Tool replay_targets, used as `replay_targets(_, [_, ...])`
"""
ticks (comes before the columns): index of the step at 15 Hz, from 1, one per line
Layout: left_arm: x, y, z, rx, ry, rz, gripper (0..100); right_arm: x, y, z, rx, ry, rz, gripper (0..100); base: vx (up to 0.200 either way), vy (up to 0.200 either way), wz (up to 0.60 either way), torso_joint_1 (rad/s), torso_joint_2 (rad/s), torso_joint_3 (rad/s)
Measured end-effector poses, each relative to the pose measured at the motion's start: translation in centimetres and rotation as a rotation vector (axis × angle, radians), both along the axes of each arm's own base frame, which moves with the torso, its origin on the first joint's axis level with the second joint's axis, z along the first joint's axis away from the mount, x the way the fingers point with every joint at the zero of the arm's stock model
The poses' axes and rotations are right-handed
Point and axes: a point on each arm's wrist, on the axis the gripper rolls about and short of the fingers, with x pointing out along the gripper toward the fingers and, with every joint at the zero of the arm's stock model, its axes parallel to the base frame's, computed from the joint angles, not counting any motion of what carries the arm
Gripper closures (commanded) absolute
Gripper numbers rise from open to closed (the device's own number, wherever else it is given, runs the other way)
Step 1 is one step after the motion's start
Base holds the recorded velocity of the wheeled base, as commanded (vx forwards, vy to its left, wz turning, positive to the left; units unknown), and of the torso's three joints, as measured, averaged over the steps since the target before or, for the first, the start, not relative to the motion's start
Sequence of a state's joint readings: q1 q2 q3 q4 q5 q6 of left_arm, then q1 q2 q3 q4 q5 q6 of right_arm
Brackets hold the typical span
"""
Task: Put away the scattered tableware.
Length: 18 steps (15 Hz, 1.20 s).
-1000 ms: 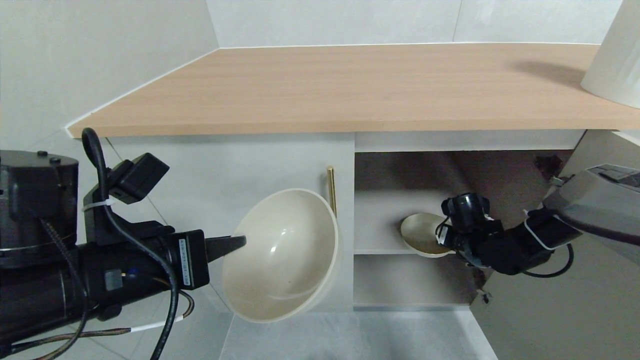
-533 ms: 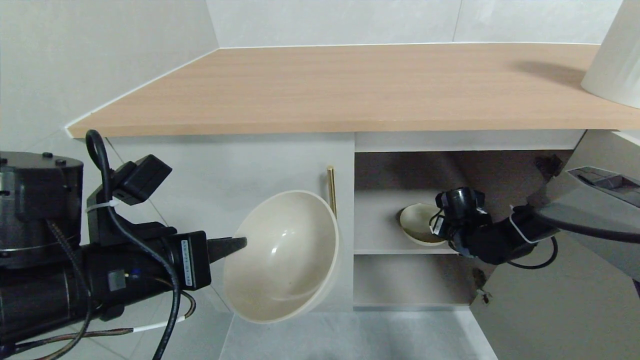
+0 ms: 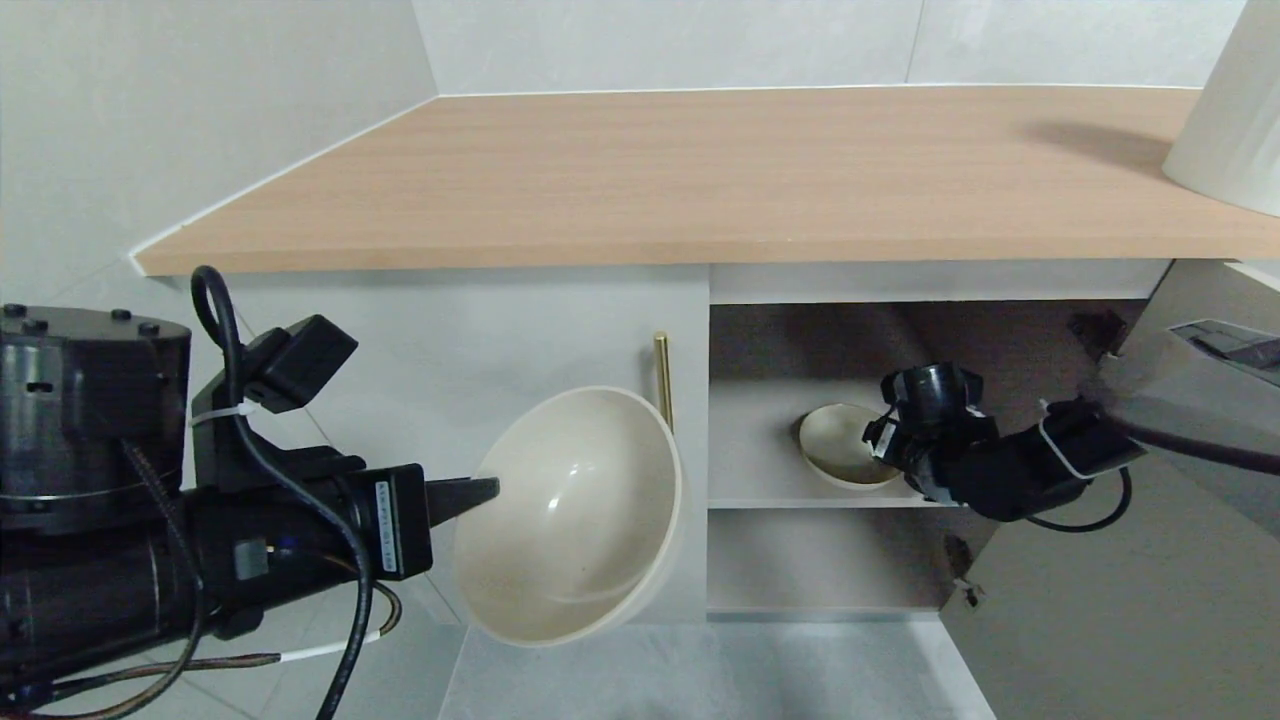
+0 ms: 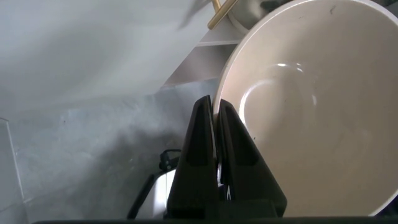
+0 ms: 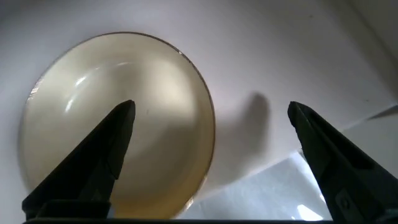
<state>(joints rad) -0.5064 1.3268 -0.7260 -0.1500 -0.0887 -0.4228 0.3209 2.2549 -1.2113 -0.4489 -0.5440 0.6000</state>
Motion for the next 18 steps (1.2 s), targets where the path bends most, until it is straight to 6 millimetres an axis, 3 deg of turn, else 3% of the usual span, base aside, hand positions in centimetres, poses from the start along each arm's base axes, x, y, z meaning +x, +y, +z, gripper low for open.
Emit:
replay_targets(2, [0.5, -0.3, -0.5, 0.013, 0.018, -0.001, 100, -2.3, 0.1, 2.7, 0.014, -0.005, 0.084, 0, 0.0, 0.0, 0.0, 0.0, 0.0, 0.0])
replay_targets(4, [0.8, -1.1, -1.3, 0.07, 0.023, -0.048, 100, -5.7, 0.1, 6.1, 0.017, 0.007, 0.239, 0, 0.0, 0.0, 0.0, 0.0, 0.0, 0.0])
replay_targets(7, [0.6, -2.7, -3.2, 0.198, 0.026, -0.162, 100, -12.5, 0.4, 10.7, -0.002, 0.055, 0.5, 0, 0.0, 0.0, 0.0, 0.0, 0.0, 0.0])
replay_targets(10, [1.1, -4.4, -4.5, 0.309, 0.023, -0.137, 100, -19.2, 2.4, 13.6, -0.032, 0.045, 0.753, 0, 0.0, 0.0, 0.0, 0.0, 0.0, 0.0])
replay_targets(13, [1.6, -7.1, -5.4, 0.371, -0.044, -0.075, 100, -23.1, 3.0, 14.1, -0.086, 0.021, 0.908, 0, 0.0, 0.0, 0.0, 0.0, 0.0, 0.0])
replay_targets(18, [2.3, -11.1, -7.7, 0.457, -0.174, 0.132, 100, -24.0, 4.3, 13.0, -0.103, 0.06, 0.978, 0, 0.0, 0.0, 0.0, 0.0, 0.0, 0.0])
